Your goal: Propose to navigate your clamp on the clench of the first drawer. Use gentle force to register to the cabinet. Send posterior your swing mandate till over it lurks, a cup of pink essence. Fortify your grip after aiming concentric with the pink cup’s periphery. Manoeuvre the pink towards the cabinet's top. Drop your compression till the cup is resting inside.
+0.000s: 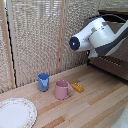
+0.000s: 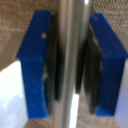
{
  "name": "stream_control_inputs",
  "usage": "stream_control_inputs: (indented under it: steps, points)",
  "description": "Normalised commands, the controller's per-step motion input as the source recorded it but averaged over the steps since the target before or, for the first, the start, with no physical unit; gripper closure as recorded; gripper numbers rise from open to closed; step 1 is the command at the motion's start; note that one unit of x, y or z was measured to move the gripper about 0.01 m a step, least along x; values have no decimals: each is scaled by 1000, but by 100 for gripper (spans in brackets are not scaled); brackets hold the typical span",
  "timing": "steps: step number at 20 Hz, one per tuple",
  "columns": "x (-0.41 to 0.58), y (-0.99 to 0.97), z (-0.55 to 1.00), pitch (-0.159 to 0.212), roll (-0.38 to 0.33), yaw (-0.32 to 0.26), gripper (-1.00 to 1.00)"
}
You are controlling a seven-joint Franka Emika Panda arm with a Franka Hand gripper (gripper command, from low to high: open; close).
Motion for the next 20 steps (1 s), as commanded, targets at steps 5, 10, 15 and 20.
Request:
stream_control_inputs:
  steps: [5, 10, 15, 20]
  points:
    - [0, 222, 359, 0, 268, -43, -100]
    - [-75, 336, 306, 17, 284, -80, -100]
    - [-10, 361, 121, 90, 323, -109, -100]
    - [39, 342, 48, 88, 341, -150, -100]
